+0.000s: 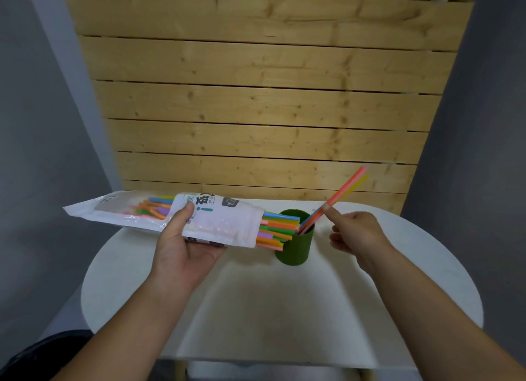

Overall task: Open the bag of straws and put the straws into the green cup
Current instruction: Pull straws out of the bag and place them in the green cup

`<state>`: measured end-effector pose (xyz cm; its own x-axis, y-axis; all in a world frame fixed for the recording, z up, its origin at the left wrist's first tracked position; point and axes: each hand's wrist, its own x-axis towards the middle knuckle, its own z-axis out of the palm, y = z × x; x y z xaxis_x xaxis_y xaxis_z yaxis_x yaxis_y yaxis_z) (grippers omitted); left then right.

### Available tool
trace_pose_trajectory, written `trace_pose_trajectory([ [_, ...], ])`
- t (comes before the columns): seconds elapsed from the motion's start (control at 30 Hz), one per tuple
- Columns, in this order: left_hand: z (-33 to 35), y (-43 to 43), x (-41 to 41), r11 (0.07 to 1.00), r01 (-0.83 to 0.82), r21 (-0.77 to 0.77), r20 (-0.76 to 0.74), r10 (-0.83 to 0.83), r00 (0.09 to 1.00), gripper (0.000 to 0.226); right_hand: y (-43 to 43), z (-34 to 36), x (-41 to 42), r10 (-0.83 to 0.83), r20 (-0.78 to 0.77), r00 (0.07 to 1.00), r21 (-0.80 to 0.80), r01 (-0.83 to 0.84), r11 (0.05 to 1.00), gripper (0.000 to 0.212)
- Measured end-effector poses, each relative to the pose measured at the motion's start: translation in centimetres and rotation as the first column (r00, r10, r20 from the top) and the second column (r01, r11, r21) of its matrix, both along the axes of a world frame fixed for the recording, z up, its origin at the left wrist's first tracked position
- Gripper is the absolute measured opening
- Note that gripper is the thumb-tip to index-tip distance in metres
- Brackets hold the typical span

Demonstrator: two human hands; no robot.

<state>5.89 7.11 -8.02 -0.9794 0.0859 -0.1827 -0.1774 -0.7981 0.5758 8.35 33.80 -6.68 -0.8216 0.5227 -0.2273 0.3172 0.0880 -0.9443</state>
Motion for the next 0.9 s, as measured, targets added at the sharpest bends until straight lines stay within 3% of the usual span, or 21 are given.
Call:
trace_pose_trajectory([
  [0.1,0.2,0.0,0.2,1.0,0.019,0.001,-0.023,-0.019,1.0,0.028,-0.5,0.7,1.5,0.08,0.08,0.994,-0.003,-0.08,0.997,0.047],
  [0.2,0.5,0.2,0.5,0.999,0.046,0.008,-0.044,-0.045,0.998,0.03,-1.5,1.5,2.5,0.226,-0.135,0.965,-0.144,-0.245,0.959,0.035],
  [0.33,0.6,0.4,0.8,0.998,0.059,0.007,-0.049,-0.058,0.997,0.031,-2.4,1.5,3.0,0.378,-0.27,0.886,-0.099,-0.416,0.904,0.019],
  [0.63,0.6,0.2,1.0,0.999,0.045,-0.001,-0.03,-0.045,0.999,0.024,-2.8,1.0,2.7,0.329,-0.305,0.894,-0.042,-0.358,0.933,0.005],
  [0.9,0.8,0.1,0.9,0.999,0.037,0.014,-0.018,-0.037,0.999,0.032,-3.4,1.4,3.4,0.377,-0.312,0.872,0.032,-0.386,0.922,0.011],
])
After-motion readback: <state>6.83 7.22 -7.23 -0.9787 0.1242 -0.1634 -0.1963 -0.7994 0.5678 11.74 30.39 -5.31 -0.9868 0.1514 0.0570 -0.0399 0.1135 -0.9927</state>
